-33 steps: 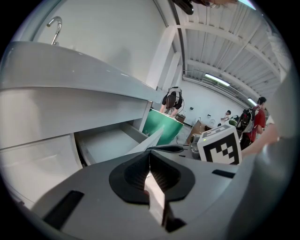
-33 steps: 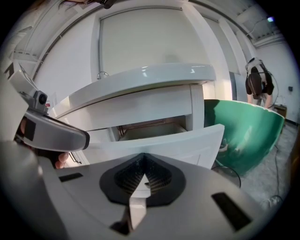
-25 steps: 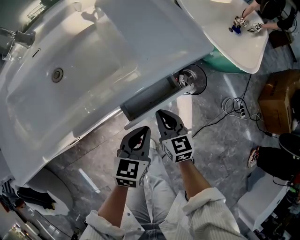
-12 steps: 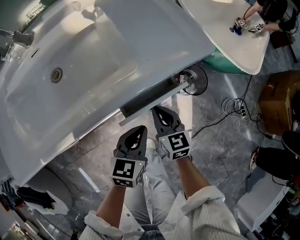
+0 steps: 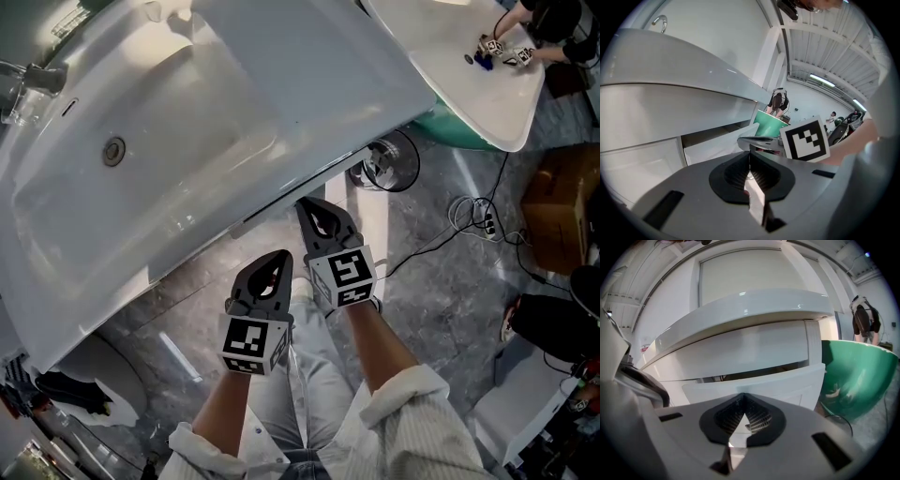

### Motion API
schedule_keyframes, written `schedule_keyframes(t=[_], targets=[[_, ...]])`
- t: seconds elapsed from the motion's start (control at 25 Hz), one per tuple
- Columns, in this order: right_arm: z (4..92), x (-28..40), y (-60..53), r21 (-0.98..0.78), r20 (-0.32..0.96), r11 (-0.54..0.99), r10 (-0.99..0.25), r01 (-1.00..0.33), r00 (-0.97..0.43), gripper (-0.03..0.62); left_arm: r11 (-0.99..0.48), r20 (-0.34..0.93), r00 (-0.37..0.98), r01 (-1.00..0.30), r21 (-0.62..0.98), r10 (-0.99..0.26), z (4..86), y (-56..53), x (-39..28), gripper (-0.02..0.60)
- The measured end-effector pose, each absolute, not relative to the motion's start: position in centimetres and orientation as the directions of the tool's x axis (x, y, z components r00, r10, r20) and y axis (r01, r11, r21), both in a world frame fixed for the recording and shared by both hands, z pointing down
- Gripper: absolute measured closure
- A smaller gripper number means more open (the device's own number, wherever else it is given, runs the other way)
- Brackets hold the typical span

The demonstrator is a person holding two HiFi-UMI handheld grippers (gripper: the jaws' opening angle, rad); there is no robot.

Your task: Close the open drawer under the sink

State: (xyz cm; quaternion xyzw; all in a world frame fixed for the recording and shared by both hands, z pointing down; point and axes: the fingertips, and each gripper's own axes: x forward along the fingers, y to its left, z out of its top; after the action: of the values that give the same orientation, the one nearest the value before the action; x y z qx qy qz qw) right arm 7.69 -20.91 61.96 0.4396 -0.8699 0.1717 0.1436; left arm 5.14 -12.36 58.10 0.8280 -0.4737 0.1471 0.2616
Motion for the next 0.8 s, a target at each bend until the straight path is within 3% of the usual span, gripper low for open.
schedule_keyframes(t=[0.8], targets=[[61.7,5.8,-24.0,-0.191,0.342,0.583,-0.715,-0.790,-0.610,0.583,-0.375,0.489,0.473,-0.881,0.289,-0.733,58.2,-14.1,3.6,0.565]])
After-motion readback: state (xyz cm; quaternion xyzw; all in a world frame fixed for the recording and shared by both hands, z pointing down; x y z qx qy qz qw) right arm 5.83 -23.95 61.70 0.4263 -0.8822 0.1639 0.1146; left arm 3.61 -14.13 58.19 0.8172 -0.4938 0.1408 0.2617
